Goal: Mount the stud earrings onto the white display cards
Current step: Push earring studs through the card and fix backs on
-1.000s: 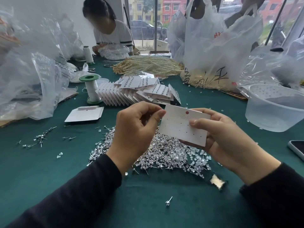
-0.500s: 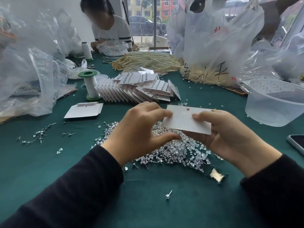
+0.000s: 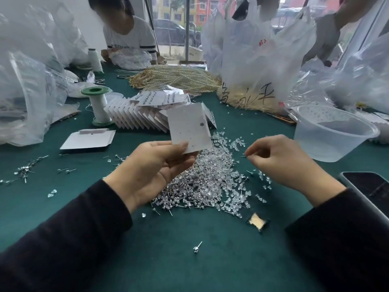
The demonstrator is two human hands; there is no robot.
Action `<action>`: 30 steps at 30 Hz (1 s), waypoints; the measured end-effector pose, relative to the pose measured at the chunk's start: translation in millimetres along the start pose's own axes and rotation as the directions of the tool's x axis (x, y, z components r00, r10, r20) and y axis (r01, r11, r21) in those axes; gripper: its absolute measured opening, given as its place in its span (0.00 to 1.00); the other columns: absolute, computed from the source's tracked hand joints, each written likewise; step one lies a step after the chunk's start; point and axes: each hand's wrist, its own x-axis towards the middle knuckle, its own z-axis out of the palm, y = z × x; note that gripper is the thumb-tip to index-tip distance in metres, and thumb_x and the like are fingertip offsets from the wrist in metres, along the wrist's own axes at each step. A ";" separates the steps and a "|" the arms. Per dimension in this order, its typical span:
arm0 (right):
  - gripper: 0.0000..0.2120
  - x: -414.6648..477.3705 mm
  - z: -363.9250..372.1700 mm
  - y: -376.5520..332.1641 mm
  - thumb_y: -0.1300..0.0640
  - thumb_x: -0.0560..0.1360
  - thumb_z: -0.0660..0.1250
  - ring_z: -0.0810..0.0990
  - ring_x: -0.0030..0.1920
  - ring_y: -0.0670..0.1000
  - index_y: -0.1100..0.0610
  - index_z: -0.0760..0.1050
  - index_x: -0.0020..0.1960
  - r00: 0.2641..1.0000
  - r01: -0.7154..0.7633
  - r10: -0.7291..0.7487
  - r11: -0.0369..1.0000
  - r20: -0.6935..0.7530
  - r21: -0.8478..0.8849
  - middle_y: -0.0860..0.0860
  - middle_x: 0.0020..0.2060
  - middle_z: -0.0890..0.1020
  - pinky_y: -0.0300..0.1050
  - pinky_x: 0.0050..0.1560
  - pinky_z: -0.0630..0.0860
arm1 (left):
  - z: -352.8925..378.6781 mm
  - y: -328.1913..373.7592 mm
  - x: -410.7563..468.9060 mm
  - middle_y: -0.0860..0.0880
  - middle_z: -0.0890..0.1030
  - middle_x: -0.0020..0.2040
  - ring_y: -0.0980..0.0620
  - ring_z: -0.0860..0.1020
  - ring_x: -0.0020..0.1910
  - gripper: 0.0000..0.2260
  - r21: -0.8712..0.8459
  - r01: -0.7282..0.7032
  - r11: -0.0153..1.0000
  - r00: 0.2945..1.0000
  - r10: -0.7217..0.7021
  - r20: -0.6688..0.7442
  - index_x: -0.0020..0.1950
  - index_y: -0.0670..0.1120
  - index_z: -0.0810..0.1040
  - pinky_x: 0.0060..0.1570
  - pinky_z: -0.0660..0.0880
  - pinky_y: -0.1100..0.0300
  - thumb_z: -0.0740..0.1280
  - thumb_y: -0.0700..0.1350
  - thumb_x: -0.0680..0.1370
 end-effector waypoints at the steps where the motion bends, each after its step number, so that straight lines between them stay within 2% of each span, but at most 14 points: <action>1: 0.06 0.5 1.4 -1.7 0.60 0.73 0.67 0.75 0.31 0.39 0.56 0.82 0.45 1.000 0.023 -0.022 0.997 -0.012 0.074 0.44 0.32 0.79 0.25 0.30 0.67 | -0.8 0.2 0.5 0.41 0.82 0.32 0.51 0.81 0.30 0.05 -0.002 0.010 1.000 1.000 -0.010 0.009 0.31 0.36 0.82 0.29 0.78 0.65 0.68 0.37 0.64; 4: 0.06 -6.9 10.0 -21.2 0.57 0.72 0.70 0.77 0.34 0.42 0.56 0.79 0.49 0.976 0.188 -0.124 0.900 -0.180 0.394 0.49 0.37 0.80 0.30 0.35 0.73 | -0.3 -1.1 0.4 0.40 0.83 0.33 0.50 0.81 0.30 0.06 0.064 0.001 0.998 1.000 -0.001 0.001 0.30 0.36 0.82 0.28 0.78 0.64 0.68 0.37 0.64; 5: 0.08 -11.0 14.3 -28.1 0.56 0.72 0.70 0.78 0.38 0.45 0.57 0.78 0.49 0.945 0.280 -0.179 0.877 -0.274 0.391 0.50 0.39 0.80 0.34 0.39 0.75 | -0.2 -3.2 1.3 0.39 0.83 0.33 0.50 0.81 0.30 0.05 0.074 -0.002 0.997 1.000 0.002 0.003 0.31 0.35 0.81 0.28 0.78 0.64 0.68 0.37 0.64; 7: 0.09 -16.7 24.8 -40.3 0.57 0.71 0.71 0.76 0.43 0.48 0.60 0.78 0.48 0.826 0.466 -0.359 0.869 -0.435 0.168 0.51 0.43 0.78 0.37 0.45 0.74 | -0.2 -5.2 1.4 0.39 0.83 0.33 0.49 0.82 0.30 0.08 0.087 -0.010 0.996 1.000 0.009 0.006 0.38 0.33 0.79 0.29 0.79 0.64 0.68 0.38 0.64; 8: 0.09 -19.1 29.4 -43.8 0.58 0.69 0.72 0.75 0.45 0.49 0.61 0.79 0.48 0.769 0.514 -0.432 0.856 -0.471 0.056 0.52 0.44 0.76 0.37 0.48 0.73 | 0.8 -7.1 1.5 0.39 0.83 0.34 0.49 0.82 0.30 0.10 0.105 -0.016 0.994 1.000 0.016 0.008 0.40 0.33 0.78 0.29 0.79 0.64 0.68 0.39 0.65; 10: 0.09 -19.5 37.2 -47.7 0.60 0.68 0.72 0.74 0.47 0.51 0.61 0.81 0.47 0.730 0.523 -0.479 0.851 -0.487 -0.053 0.55 0.43 0.76 0.36 0.50 0.69 | 1.3 -9.7 1.1 0.41 0.83 0.33 0.50 0.82 0.31 0.09 0.169 -0.051 0.984 0.999 0.047 0.024 0.41 0.34 0.78 0.30 0.78 0.65 0.68 0.39 0.66; 12: 0.09 -18.4 43.2 -49.1 0.61 0.67 0.73 0.73 0.46 0.52 0.61 0.81 0.46 0.751 0.487 -0.459 0.870 -0.476 -0.071 0.56 0.43 0.77 0.36 0.49 0.68 | 3.6 -13.1 0.2 0.44 0.83 0.31 0.52 0.81 0.30 0.05 0.232 -0.098 0.968 0.995 0.088 0.053 0.39 0.37 0.80 0.31 0.78 0.65 0.67 0.37 0.71; 14: 0.05 -18.0 47.0 -48.6 0.62 0.68 0.72 0.74 0.46 0.54 0.61 0.81 0.43 0.777 0.466 -0.441 0.883 -0.450 -0.061 0.55 0.42 0.77 0.41 0.47 0.70 | 6.2 -16.7 -0.9 0.46 0.83 0.31 0.53 0.81 0.30 0.08 0.277 -0.138 0.951 0.990 0.125 0.062 0.37 0.39 0.81 0.32 0.79 0.65 0.65 0.36 0.74; 17: 0.01 -18.3 49.1 -49.0 0.63 0.68 0.70 0.74 0.44 0.55 0.59 0.80 0.39 0.770 0.468 -0.450 0.880 -0.452 -0.079 0.54 0.39 0.77 0.49 0.45 0.72 | 8.9 -19.9 -1.8 0.45 0.83 0.32 0.53 0.81 0.30 0.07 0.286 -0.157 0.945 0.988 0.146 0.059 0.38 0.39 0.81 0.33 0.79 0.65 0.65 0.36 0.74; 19: 0.01 -18.9 50.0 -50.9 0.63 0.67 0.69 0.75 0.44 0.55 0.60 0.79 0.38 0.760 0.468 -0.454 0.879 -0.466 -0.093 0.54 0.39 0.78 0.51 0.44 0.73 | 9.0 -19.5 -2.1 0.43 0.83 0.34 0.52 0.81 0.32 0.05 0.239 -0.117 0.964 0.993 0.107 0.055 0.39 0.38 0.81 0.33 0.79 0.64 0.68 0.38 0.71; 22: 0.01 -20.4 52.9 -53.5 0.64 0.68 0.68 0.76 0.45 0.56 0.61 0.78 0.40 0.761 0.476 -0.447 0.877 -0.470 -0.064 0.55 0.40 0.79 0.54 0.45 0.74 | 8.0 -16.6 -2.6 0.42 0.84 0.35 0.51 0.82 0.34 0.08 0.119 0.011 0.993 0.994 -0.024 0.107 0.36 0.38 0.83 0.33 0.79 0.64 0.71 0.42 0.63; 26: 0.01 -21.4 52.0 -52.3 0.65 0.68 0.69 0.76 0.46 0.56 0.62 0.78 0.39 0.742 0.488 -0.440 0.872 -0.506 -0.042 0.55 0.40 0.79 0.55 0.45 0.74 | 3.8 -13.3 -3.0 0.42 0.85 0.40 0.51 0.83 0.39 0.09 0.034 0.123 0.992 0.977 -0.127 0.169 0.38 0.38 0.84 0.33 0.79 0.65 0.72 0.42 0.62; 30: 0.01 -23.8 50.6 -52.0 0.66 0.69 0.68 0.75 0.46 0.57 0.63 0.78 0.39 0.713 0.531 -0.488 0.845 -0.504 -0.067 0.56 0.40 0.78 0.53 0.46 0.74 | 4.5 -15.0 -2.9 0.41 0.84 0.39 0.50 0.84 0.38 0.08 0.053 0.164 0.985 0.968 -0.171 0.184 0.37 0.38 0.84 0.32 0.79 0.65 0.71 0.42 0.63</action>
